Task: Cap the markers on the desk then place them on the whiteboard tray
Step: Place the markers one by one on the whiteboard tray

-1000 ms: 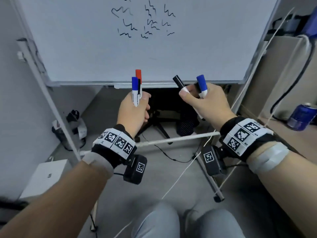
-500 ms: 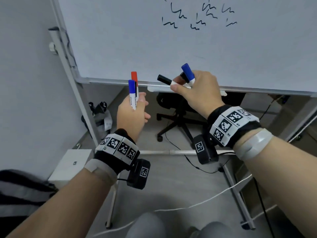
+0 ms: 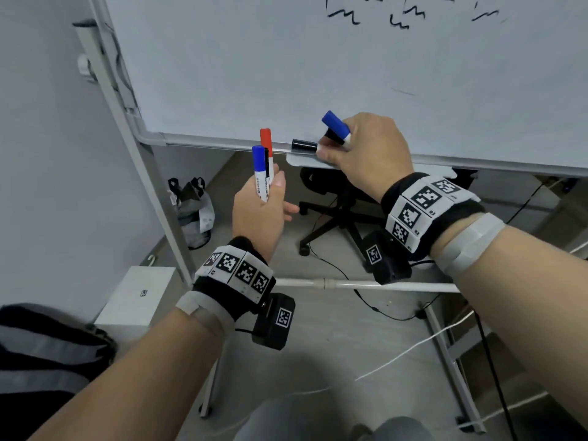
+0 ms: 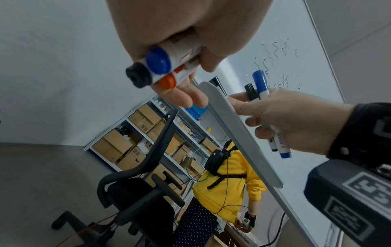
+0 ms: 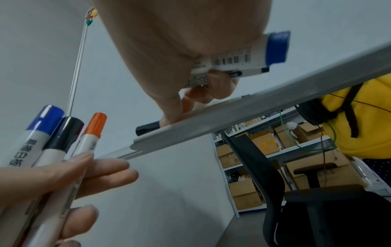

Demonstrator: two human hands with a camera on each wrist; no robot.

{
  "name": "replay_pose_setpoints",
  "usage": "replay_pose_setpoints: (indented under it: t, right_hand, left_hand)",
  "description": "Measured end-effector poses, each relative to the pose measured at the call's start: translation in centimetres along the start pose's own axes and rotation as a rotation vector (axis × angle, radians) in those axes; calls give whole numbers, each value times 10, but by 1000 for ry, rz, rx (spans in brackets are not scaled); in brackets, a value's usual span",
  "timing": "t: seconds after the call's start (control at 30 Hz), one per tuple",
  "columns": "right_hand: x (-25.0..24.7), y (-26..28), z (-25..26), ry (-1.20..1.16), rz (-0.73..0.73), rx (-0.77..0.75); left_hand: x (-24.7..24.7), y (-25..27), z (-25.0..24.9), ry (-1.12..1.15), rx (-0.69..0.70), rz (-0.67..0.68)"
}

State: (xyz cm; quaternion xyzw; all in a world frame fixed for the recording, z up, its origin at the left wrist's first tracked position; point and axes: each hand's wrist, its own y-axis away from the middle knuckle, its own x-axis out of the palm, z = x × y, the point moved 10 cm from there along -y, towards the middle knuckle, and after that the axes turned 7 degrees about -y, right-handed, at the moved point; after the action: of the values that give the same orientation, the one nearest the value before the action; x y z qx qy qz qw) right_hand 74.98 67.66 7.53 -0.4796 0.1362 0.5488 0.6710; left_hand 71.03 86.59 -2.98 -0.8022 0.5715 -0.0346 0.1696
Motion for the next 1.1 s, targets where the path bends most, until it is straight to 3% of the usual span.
replay_pose_setpoints:
  t: [0.5, 0.8, 1.1]
  right_hand:
    - [11, 1, 11, -30, 45, -23]
    - [-25, 17, 16, -263, -124, -73]
    - [-29, 19, 12, -230, -39, -64]
  left_hand:
    - [-4, -14, -18, 26, 79, -16]
    - [-5, -3, -28, 39, 100, 33]
    - [-1, -1, -32, 31, 82, 52]
